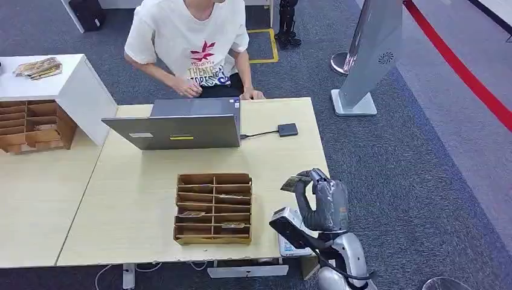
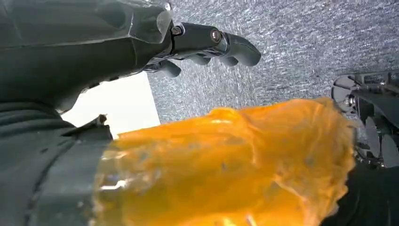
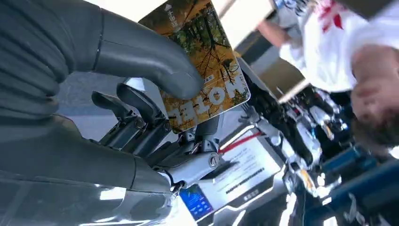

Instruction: Pass the card to the sensor for recognition and then transmit it.

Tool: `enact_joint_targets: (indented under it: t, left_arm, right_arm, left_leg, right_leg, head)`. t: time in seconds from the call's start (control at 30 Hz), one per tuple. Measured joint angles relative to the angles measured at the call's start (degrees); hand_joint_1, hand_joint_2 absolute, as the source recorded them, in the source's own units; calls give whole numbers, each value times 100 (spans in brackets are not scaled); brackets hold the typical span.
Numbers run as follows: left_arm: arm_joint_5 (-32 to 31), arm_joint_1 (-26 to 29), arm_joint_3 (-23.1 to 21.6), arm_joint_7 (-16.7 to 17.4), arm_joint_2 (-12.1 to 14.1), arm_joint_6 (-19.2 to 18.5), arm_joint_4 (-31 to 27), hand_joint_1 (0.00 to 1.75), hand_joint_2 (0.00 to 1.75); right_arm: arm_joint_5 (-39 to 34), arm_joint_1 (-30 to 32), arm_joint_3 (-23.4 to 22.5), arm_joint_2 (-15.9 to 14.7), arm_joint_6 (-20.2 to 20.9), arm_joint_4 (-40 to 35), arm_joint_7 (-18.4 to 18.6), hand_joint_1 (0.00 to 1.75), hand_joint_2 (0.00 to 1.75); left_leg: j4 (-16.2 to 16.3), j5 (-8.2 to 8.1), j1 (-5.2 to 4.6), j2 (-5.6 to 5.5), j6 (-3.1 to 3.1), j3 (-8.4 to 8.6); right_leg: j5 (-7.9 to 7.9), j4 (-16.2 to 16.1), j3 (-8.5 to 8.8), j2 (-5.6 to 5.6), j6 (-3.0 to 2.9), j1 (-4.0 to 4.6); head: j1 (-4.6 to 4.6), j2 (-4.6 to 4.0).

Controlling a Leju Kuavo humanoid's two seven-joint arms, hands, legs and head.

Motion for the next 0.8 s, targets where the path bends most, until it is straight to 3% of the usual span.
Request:
enact_joint_targets:
  t: [0.27,0.43,0.6,0.8]
  left_arm:
    - [-183,-11,0,-13,-17,2,0,0,0]
    - [-411,-44,0,-13,-17,-31,0,0,0]
    - [-687,-120,-57,0,-20,-77,0,0,0]
    - [-1019,-288,-289,197,-28,-197,0,0,0]
  right_arm:
    - [-194,24,-74,288,-140,-373,-389,175,175]
    - [-194,-357,103,446,-56,-426,-439,175,175]
    - [-238,-1087,269,616,381,-316,-179,175,175]
    - [-94,-2228,317,892,890,394,309,175,175]
  left_leg:
    - [0,0,0,0,0,-1]
    - [0,1,1,2,0,1]
    - [0,8,1,2,-4,1]
    - [0,20,1,1,-1,0]
  right_leg:
    - [0,0,0,0,0,0]
    - [1,2,0,2,0,0]
    - [6,3,0,2,-4,0]
    - [12,4,0,2,-4,0]
  head:
    - [-2,0]
    - [-2,0]
    - [0,0]
    - [-2,0]
